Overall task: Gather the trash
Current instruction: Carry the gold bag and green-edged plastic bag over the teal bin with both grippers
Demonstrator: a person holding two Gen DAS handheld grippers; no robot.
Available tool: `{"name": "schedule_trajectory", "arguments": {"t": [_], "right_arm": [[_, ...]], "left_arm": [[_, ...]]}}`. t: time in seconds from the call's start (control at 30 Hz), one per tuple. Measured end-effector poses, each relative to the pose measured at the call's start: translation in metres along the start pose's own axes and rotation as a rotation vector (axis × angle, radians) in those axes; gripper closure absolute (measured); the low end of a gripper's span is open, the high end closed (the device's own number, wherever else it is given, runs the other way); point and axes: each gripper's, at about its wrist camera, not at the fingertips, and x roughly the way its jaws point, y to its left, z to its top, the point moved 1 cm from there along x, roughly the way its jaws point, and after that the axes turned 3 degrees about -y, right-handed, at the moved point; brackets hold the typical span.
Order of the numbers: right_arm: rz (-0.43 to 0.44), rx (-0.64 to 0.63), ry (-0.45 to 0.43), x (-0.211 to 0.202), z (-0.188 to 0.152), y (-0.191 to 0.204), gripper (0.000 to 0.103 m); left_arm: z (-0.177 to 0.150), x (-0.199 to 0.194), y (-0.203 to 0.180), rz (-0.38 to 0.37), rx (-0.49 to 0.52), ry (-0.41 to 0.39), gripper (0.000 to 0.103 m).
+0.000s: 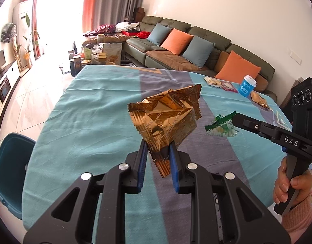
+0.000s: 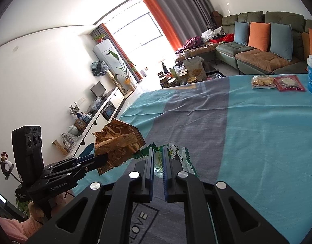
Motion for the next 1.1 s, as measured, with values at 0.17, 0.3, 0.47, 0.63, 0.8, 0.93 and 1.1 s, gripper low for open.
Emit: {"name": "schedule_trajectory", "arguments": {"t": [0.17,0.3,0.47,0.63,0.8,0.93,1.1], "right_arm": [[0.023,-0.010,0.015,0.006,-0.001,0.009,0.097],[0.037,-0.020,0.027,0.011,-0.003,0.019,0.097],[0.055,-0.030,0.040,0.018,-0.004,0.029,0.097],[0.074,-0.045,0.054,0.024,-0.005,0.039,0.097],[0.093,-0.062,0.068,0.031,-0.005,0.049,0.097],[0.109,-0.073,0.080,0.039,-0.005,0.058,0.097],[0.128,-0.089,0.092,0.047,-0.006,0.069,0.097]], "left_arm": [[-0.003,-0.010,0.010,0.017,-0.015,-0.014,0.082],[-0.005,-0.017,0.018,0.028,-0.032,-0.016,0.082],[-0.008,-0.023,0.028,0.040,-0.043,-0.020,0.082],[-0.010,-0.030,0.035,0.058,-0.055,-0.029,0.082],[-0.012,-0.036,0.045,0.078,-0.069,-0.037,0.082],[-0.014,-0.041,0.053,0.090,-0.084,-0.043,0.082],[-0.015,-0.045,0.063,0.103,-0.098,-0.051,0.082]]}}
